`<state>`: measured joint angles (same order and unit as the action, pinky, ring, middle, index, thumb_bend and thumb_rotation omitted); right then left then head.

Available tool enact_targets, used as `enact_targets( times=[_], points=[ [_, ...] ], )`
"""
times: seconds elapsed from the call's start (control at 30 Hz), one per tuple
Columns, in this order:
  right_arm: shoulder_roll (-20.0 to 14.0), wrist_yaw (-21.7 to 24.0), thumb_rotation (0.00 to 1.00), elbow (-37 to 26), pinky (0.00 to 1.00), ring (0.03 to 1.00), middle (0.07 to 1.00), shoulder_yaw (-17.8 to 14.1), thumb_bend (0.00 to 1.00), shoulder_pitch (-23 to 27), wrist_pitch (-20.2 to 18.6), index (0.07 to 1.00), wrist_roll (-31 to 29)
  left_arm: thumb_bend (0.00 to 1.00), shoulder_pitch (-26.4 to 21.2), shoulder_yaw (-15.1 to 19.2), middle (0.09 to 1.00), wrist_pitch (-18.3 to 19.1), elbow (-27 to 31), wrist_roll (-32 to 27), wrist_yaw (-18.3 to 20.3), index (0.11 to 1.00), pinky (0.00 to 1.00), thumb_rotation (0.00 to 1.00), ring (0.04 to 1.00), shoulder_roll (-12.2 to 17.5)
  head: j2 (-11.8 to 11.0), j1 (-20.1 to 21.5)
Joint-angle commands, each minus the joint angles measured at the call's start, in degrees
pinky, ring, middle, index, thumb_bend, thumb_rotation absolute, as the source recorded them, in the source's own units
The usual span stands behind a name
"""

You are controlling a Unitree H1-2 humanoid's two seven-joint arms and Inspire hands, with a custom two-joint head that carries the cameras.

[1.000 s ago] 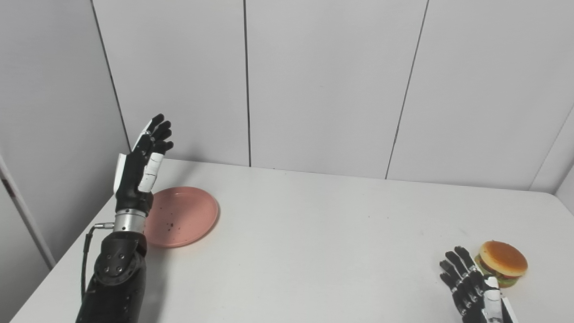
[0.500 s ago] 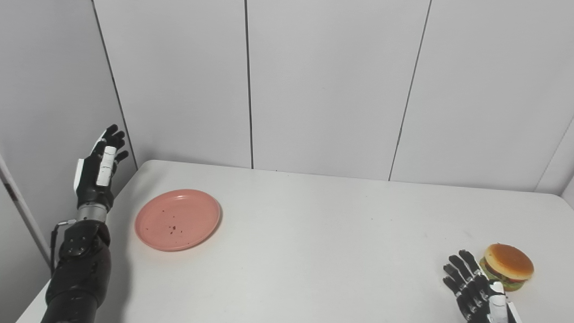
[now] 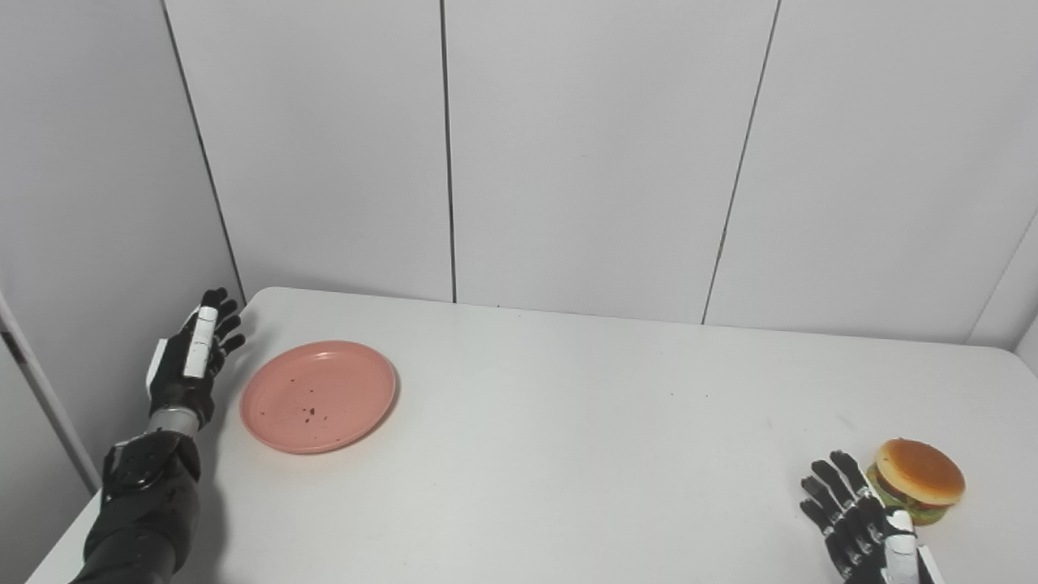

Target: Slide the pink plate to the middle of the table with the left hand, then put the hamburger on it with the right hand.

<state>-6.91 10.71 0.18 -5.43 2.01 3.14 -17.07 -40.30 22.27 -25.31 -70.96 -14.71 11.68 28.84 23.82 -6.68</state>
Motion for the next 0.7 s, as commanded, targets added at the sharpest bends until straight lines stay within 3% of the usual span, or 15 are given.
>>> enact_targets(
  times=[0.0, 0.2, 0.37, 0.5, 0.67],
  points=[
    [0.85, 0.43, 1.0, 3.68, 0.93, 0.912, 0.918, 0.47, 0.89, -1.8, 0.69, 0.934, 0.19, 0.98, -3.35, 0.34, 0.899, -1.6, 0.49, -0.63, 1.75, 0.877, 0.83, 0.83, 0.913, 2.23, 0.13, 0.2],
    [1.14, -0.09, 1.0, 3.27, 0.91, 0.904, 0.908, 0.43, 0.88, -1.86, 0.63, 0.926, 0.72, 0.99, -3.18, -0.07, 0.872, -1.52, -2.2, -1.07, 1.69, 0.851, 0.86, 0.78, 0.887, 1.17, 0.4, 0.43],
    [1.44, -0.21, 1.0, 2.73, 0.91, 0.904, 0.912, 0.46, 0.88, -1.98, 0.21, 0.926, 0.98, 0.94, -2.87, -1.83, 0.882, -1.51, -3.55, -0.19, 1.95, 0.861, 0.85, 0.82, 0.914, 0.35, 0.79, 0.78],
    [1.6, -0.26, 1.0, 2.47, 0.91, 0.905, 0.913, 0.49, 0.88, -2.05, 0.01, 0.924, 1.19, 0.96, -2.68, -3.6, 0.888, -1.55, -3.58, 0.66, 0.42, 0.86, 0.8, 0.85, 0.889, -0.61, 1.01, 1.11],
    [1.92, -0.71, 1.0, 1.82, 0.91, 0.907, 0.914, 0.58, 0.89, -2.13, -0.51, 0.924, 1.47, 0.98, -2.74, -4.9, 0.914, -1.58, -3.99, 0.51, 1.83, 0.867, 0.81, 0.87, 0.92, -1.75, 1.23, 1.46]
  ],
)
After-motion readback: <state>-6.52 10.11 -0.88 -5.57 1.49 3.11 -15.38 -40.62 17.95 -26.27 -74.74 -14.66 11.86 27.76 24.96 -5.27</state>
